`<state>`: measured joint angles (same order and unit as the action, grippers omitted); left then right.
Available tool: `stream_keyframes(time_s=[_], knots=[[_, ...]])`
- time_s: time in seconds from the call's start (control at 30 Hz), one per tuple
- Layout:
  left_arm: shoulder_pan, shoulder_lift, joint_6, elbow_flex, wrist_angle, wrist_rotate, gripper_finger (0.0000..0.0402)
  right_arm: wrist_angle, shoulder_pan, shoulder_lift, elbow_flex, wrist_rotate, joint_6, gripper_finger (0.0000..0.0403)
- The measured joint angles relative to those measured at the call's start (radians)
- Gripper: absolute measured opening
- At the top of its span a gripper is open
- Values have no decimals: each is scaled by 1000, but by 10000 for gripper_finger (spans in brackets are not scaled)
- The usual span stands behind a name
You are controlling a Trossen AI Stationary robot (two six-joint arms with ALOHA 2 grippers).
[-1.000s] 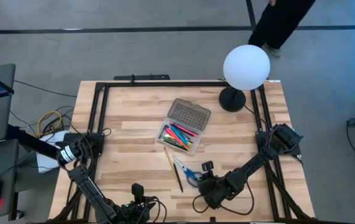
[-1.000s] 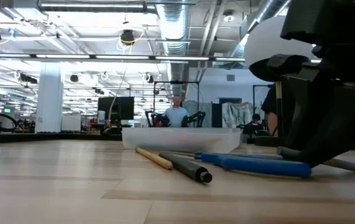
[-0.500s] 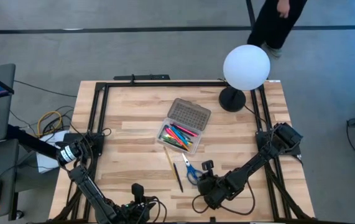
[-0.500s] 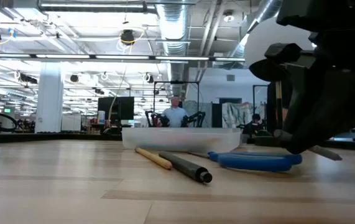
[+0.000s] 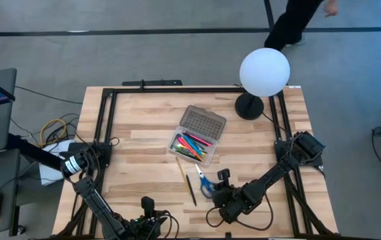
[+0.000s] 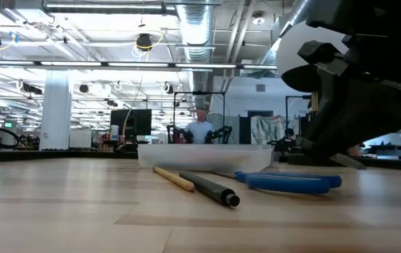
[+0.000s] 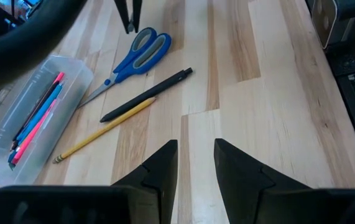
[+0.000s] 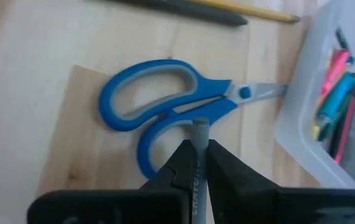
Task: Pick & place school supplies into a supply box
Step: Put the gray crayon into the gray supply box
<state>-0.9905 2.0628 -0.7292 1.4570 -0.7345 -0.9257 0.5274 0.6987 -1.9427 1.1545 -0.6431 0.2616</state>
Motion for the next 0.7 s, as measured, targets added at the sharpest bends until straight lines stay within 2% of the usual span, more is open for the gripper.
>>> stream_keyframes(time_s=[0.27, 0.43, 0.57, 0.7], knots=[[2, 0, 0, -21, 0, -20, 100, 17, -47, 0, 30, -119, -62, 25], [9, 0, 0, -22, -5, -25, 100, 19, -150, 0, 130, -121, -139, 15], [11, 0, 0, -22, -9, -23, 100, 18, -266, 0, 218, -91, -195, 15], [9, 0, 0, -22, -8, 5, 100, 18, -399, 0, 272, 27, -207, 26]])
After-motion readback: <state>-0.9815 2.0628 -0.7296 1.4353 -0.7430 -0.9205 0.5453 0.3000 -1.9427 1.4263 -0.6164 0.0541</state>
